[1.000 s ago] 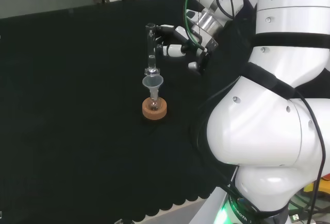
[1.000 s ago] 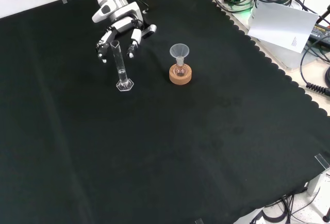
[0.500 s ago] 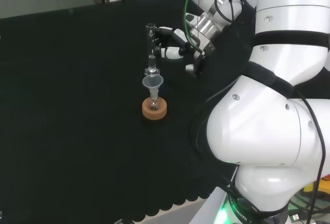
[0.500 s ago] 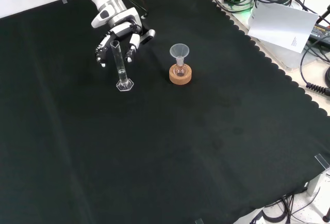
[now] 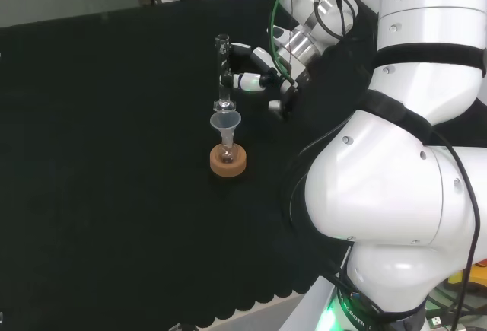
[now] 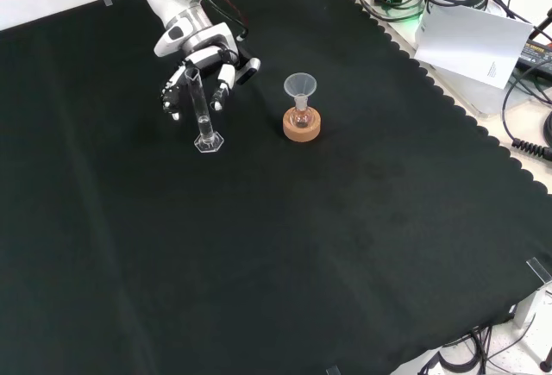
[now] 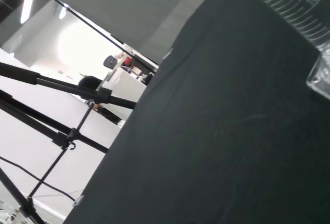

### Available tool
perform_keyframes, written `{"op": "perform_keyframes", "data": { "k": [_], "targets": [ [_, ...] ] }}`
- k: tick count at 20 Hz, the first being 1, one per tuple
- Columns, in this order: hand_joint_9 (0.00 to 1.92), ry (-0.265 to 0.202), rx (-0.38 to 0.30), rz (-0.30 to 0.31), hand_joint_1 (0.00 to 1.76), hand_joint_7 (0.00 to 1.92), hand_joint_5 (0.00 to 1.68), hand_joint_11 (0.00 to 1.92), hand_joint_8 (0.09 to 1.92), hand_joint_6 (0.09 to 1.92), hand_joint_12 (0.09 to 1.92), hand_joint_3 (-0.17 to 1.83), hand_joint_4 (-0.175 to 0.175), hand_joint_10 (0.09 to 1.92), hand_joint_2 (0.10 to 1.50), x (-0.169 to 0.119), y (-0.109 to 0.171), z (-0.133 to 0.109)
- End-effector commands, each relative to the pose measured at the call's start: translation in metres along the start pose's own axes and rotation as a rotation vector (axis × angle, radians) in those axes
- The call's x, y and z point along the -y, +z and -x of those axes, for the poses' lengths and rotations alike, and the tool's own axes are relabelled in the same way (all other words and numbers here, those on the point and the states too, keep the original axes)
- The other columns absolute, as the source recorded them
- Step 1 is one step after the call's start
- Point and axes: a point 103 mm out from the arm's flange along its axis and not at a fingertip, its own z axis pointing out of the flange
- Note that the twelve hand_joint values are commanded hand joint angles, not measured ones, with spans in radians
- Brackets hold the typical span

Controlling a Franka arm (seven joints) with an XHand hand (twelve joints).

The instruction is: Pick up the graduated cylinder.

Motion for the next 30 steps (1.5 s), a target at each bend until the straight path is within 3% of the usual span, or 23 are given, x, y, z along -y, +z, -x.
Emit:
{"op": "perform_keyframes", "data": {
  "k": [1,10,30],
  "targets": [
    [0.62,-0.016,-0.015,0.002,1.02,0.39,0.52,0.35,0.62,0.09,1.31,-0.17,-0.035,0.56,1.04,-0.0028,0.006,-0.0026],
    [0.71,-0.005,-0.032,0.025,1.02,0.48,0.68,0.4,0.59,0.13,1.28,-0.17,-0.02,0.52,1.04,0.0005,0.0071,0.0003],
    [0.76,-0.008,-0.068,0.017,1.02,0.53,0.67,0.46,0.58,0.18,1.27,-0.17,-0.021,0.49,1.04,0.0018,0.0137,-0.0001]
  ]
}}
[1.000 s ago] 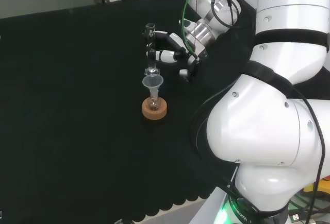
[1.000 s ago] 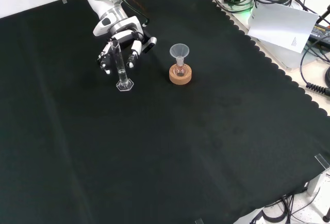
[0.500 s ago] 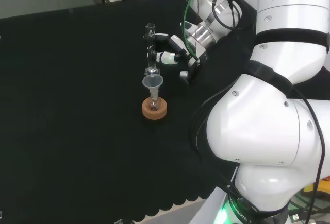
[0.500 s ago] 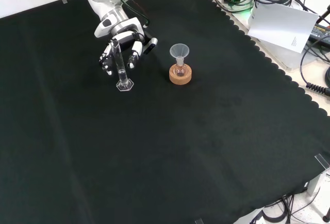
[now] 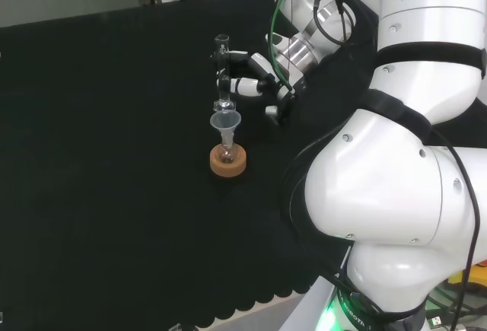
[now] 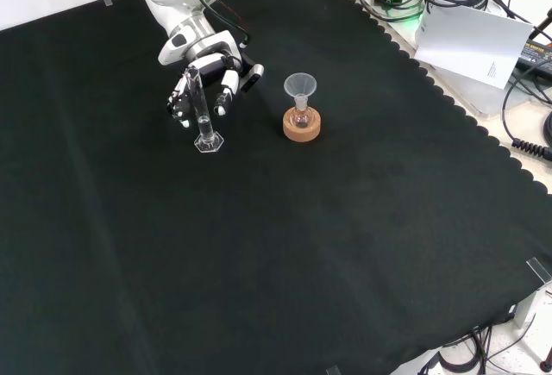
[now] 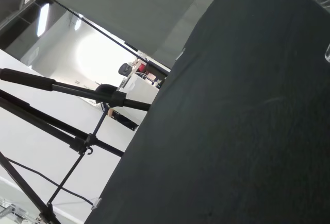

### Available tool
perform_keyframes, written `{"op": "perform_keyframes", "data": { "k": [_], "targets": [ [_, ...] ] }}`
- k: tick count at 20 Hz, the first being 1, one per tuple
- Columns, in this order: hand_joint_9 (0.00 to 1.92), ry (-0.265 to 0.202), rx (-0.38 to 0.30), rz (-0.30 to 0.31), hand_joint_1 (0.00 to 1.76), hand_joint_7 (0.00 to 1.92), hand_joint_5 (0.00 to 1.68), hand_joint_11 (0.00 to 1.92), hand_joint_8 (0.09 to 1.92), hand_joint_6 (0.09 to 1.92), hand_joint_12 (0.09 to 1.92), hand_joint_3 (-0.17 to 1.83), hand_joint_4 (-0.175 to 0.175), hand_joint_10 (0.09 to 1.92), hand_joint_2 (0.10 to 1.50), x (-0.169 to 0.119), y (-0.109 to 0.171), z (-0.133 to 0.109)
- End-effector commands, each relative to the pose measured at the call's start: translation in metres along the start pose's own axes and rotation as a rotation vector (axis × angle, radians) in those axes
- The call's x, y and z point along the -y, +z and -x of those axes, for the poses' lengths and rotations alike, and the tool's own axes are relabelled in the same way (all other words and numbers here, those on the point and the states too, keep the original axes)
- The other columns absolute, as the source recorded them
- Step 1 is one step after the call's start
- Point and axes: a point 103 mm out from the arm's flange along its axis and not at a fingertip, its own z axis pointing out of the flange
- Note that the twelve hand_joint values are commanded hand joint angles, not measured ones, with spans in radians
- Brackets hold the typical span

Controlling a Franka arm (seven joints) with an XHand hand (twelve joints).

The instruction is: Pick up the graduated cylinder.

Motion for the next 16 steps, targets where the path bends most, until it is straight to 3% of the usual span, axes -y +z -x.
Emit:
{"op": "perform_keyframes", "data": {
  "k": [1,9,16],
  "targets": [
    [0.76,-0.005,-0.006,0.004,1.02,0.53,0.67,0.46,0.58,0.18,1.27,-0.17,-0.021,0.49,1.04,-0.0006,0.0022,-0.0031],
    [0.79,-0.001,-0.004,0.0,1.01,0.54,0.65,0.5,0.57,0.25,1.24,-0.17,-0.023,0.46,1.05,-0.0046,0.0103,-0.0037],
    [0.89,0.01,0.003,0.034,1.02,0.6,0.65,0.62,0.56,0.51,1.18,-0.17,-0.02,0.39,1.12,-0.0047,0.0061,-0.002]
  ]
}}
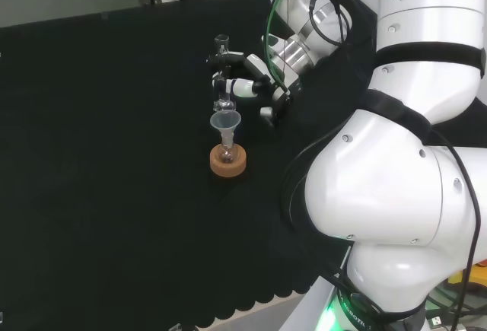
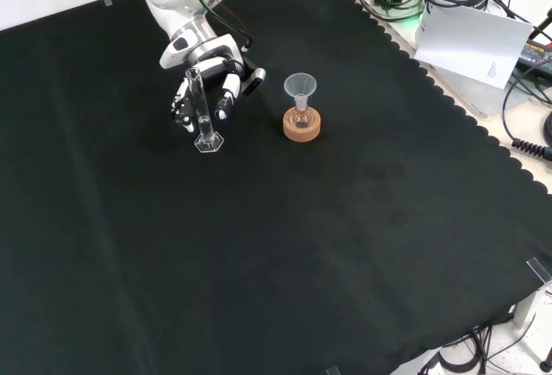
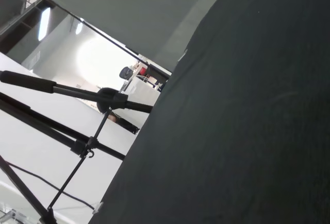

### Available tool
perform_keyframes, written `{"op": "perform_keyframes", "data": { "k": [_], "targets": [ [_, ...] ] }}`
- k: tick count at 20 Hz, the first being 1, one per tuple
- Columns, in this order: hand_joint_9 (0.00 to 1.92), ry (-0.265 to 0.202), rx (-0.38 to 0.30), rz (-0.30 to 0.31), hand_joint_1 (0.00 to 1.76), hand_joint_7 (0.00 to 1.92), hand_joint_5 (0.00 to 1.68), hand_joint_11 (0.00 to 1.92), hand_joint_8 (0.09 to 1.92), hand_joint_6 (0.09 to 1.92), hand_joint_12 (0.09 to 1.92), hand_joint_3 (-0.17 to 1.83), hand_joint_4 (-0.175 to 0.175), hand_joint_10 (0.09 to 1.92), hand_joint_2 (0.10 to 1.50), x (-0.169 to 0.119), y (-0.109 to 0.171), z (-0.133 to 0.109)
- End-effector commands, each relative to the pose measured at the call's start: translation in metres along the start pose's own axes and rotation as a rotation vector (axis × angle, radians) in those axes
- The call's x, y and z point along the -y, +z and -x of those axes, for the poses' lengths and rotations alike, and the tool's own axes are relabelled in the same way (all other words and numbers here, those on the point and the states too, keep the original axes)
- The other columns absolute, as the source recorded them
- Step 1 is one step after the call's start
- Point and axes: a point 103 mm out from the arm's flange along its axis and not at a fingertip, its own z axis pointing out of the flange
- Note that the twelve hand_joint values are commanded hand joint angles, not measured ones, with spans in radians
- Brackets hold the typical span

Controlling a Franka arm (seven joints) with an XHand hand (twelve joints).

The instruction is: Pick up the graduated cylinder.

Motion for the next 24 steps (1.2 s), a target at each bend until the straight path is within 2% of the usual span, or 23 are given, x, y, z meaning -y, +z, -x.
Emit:
{"op": "perform_keyframes", "data": {
  "k": [1,5,8,10,12,17,24],
  "targets": [
    [0.9,0.005,0.009,0.021,1.01,0.61,0.66,0.63,0.57,0.53,1.18,-0.17,-0.018,0.39,1.13,-0.001,-0.004,0.0],
    [0.94,0.007,0.024,0.034,1.0,0.63,0.69,0.71,0.57,0.57,1.14,-0.17,-0.012,0.38,1.18,-0.003,-0.007,-0.001],
    [1.02,0.015,0.053,0.042,1.05,0.71,0.77,0.87,0.59,0.61,1.04,-0.17,-0.003,0.34,1.26,-0.005,-0.008,-0.004],
    [1.11,0.022,0.091,0.044,1.08,0.83,0.8,1.02,0.61,1.02,0.96,-0.08,-0.075,0.33,1.24,-0.005,-0.008,-0.006],
    [1.18,0.031,0.122,0.037,1.08,0.92,0.81,1.12,0.61,1.19,0.88,-0.02,-0.108,0.3,1.22,-0.006,-0.01,-0.008],
    [1.33,0.029,0.227,0.003,1.11,1.14,0.88,1.23,0.46,1.17,0.77,0.0,-0.134,0.18,1.18,-0.006,-0.019,-0.016],
    [1.38,0.039,0.334,-0.034,1.13,1.21,0.91,1.26,0.41,1.13,0.75,-0.01,-0.154,0.14,1.16,0.004,-0.044,-0.033]
  ]
}}
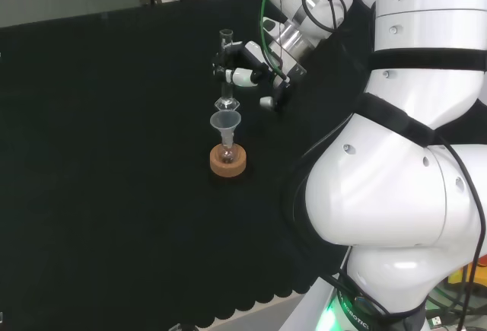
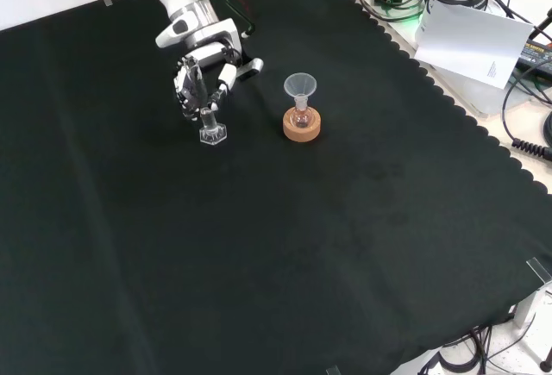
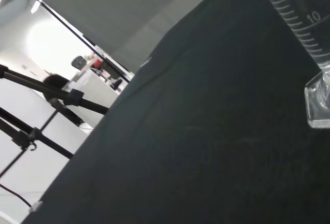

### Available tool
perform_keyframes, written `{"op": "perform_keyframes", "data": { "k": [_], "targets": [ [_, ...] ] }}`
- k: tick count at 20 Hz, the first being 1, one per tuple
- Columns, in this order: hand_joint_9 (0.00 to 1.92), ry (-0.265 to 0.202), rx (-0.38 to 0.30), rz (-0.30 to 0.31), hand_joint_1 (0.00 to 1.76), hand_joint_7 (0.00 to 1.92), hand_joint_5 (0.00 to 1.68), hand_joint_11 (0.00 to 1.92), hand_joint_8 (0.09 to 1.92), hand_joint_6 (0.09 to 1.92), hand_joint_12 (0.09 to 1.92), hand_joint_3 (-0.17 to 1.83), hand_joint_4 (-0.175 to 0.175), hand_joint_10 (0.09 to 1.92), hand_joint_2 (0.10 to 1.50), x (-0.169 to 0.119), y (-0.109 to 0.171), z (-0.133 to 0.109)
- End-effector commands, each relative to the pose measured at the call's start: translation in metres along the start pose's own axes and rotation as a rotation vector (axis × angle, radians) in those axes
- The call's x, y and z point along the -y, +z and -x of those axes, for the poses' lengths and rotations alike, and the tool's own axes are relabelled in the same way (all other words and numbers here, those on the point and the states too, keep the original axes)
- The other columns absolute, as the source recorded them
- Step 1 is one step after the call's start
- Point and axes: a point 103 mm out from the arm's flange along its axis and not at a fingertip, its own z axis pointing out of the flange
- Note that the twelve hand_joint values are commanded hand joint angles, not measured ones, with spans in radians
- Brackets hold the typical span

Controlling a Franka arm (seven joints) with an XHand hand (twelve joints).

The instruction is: Pick up the graduated cylinder.

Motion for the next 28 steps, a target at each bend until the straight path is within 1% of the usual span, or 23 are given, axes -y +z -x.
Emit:
{"op": "perform_keyframes", "data": {
  "k": [1,6,12,14,17,22,23,28],
  "targets": [
    [1.38,0.016,0.117,-0.041,1.13,1.21,0.91,1.27,0.4,1.13,0.74,-0.01,-0.157,0.14,1.16,0.014,-0.026,-0.01],
    [1.39,0.023,0.187,-0.061,1.13,1.22,0.91,1.28,0.39,1.12,0.73,-0.01,-0.161,0.13,1.16,0.03,-0.048,-0.029],
    [1.39,0.04,0.273,-0.105,1.13,1.22,0.91,1.28,0.39,1.12,0.73,-0.01,-0.159,0.12,1.16,0.056,-0.071,-0.056],
    [1.39,0.054,0.31,-0.117,1.13,1.23,0.91,1.28,0.39,1.12,0.73,-0.01,-0.157,0.12,1.16,0.068,-0.078,-0.063],
    [1.4,0.086,0.348,-0.141,1.13,1.24,0.91,1.28,0.39,1.12,0.73,-0.01,-0.155,0.12,1.16,0.09,-0.086,-0.071],
    [1.4,0.108,0.424,-0.201,1.13,1.25,0.91,1.28,0.38,1.11,0.73,-0.01,-0.15,0.12,1.16,0.121,-0.097,-0.078],
    [1.41,0.111,0.423,-0.208,1.13,1.25,0.92,1.28,0.38,1.11,0.73,-0.01,-0.148,0.11,1.16,0.125,-0.099,-0.078],
    [1.41,0.107,0.446,-0.285,1.13,1.25,0.92,1.28,0.37,1.11,0.72,-0.01,-0.147,0.11,1.16,0.141,-0.108,-0.073]
  ]
}}
